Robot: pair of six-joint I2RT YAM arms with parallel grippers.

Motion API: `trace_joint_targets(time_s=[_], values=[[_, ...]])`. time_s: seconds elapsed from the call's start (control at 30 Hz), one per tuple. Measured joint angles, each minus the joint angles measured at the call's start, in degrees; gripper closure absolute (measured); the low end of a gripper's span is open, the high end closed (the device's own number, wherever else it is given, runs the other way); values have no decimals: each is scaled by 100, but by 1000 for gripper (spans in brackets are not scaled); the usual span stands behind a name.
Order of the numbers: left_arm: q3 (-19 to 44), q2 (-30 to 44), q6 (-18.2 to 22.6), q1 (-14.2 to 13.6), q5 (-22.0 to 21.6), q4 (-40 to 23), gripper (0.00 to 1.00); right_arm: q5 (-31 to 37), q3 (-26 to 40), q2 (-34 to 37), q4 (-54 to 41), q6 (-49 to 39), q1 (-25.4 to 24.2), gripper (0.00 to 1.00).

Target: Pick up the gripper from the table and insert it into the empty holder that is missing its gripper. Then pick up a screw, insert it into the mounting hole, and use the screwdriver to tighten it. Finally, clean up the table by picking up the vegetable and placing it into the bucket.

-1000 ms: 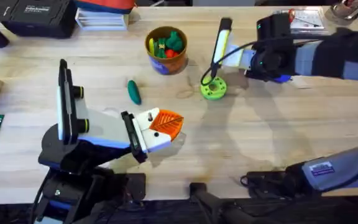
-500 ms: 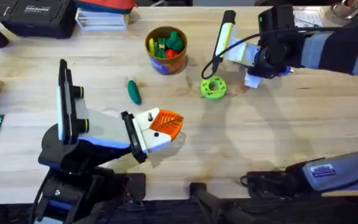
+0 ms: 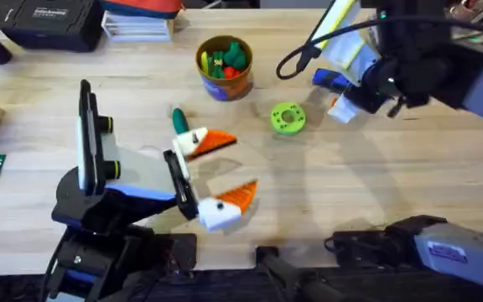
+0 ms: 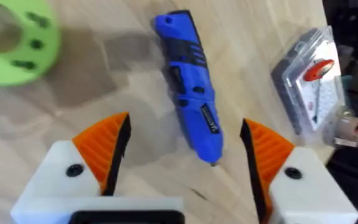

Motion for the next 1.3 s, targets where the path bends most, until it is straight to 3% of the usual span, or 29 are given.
trace_joint_targets(time_s=[0.03, 0.07, 0.37, 0.53, 0.7, 0.87, 1.17, 1.3], values=[[0, 0, -9, 0, 2, 0, 47, -146, 0, -191, -170, 151, 83, 8], [0, 0, -6, 0, 0, 0, 24, -298, 0, -357, -293, 294, 164, 8], [0, 0, 0, 0, -34, 21, 14, -1509, 0, -1510, -602, 1467, 659, 8], [-2, 0, -197, -2, -345, 118, 14, -1827, 0, -1767, -606, 1689, 675, 8], [325, 10, -594, -1, -1261, -371, 14, -1966, 0, -1774, -598, 1769, 675, 8], [1484, 464, -738, 0, -2542, -1605, 14, -2027, 0, -1774, -539, 1789, 675, 8], [3509, 2851, -783, 0, -4904, -3302, 15, -2070, 0, -1774, -541, 1804, 675, 8], [4230, 4130, -794, 19, -5541, -3868, 15, -2070, 0, -1774, -541, 1804, 675, 8]])
